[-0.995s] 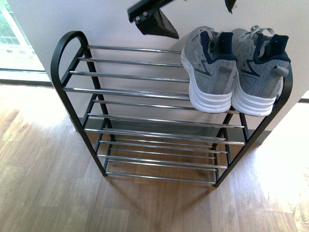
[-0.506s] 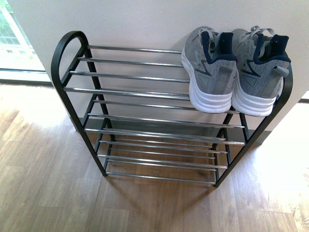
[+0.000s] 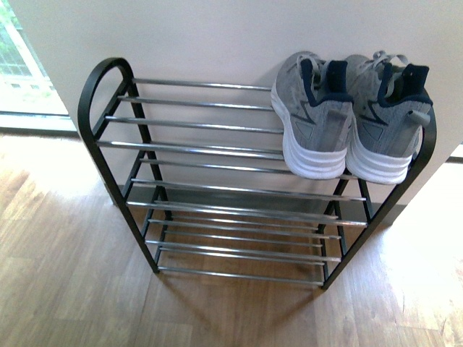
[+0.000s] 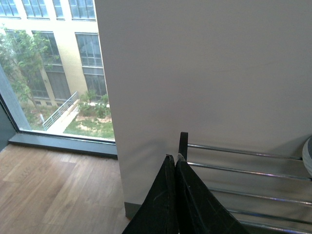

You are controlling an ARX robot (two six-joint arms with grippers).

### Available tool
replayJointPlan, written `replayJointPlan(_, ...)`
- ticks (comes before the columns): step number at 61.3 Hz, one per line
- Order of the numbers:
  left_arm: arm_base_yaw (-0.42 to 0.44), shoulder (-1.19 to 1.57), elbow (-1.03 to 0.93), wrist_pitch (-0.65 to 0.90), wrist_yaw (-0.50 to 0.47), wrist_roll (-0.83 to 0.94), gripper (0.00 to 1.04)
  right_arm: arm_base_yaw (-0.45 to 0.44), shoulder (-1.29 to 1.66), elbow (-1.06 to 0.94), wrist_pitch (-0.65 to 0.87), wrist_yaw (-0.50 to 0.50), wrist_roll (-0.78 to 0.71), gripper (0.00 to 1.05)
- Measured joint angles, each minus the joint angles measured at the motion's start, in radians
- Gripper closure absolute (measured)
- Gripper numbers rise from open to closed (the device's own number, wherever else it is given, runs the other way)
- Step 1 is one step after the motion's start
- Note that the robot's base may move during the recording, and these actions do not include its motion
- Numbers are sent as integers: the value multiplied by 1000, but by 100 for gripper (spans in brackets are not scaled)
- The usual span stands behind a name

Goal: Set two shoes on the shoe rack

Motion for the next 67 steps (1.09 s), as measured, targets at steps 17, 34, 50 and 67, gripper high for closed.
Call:
replayJointPlan(17,60,-177,-132,-42,57,2,104,0,0,0,0,0,0,9)
replayJointPlan(34,158,-344,-204,-137,150,3,104,0,0,0,0,0,0,9)
replayJointPlan(50,161,-450,-275,-179,158,3,104,0,0,0,0,0,0,9)
replayJointPlan(67,161,-633,-275,-341,158,4,104,0,0,0,0,0,0,9)
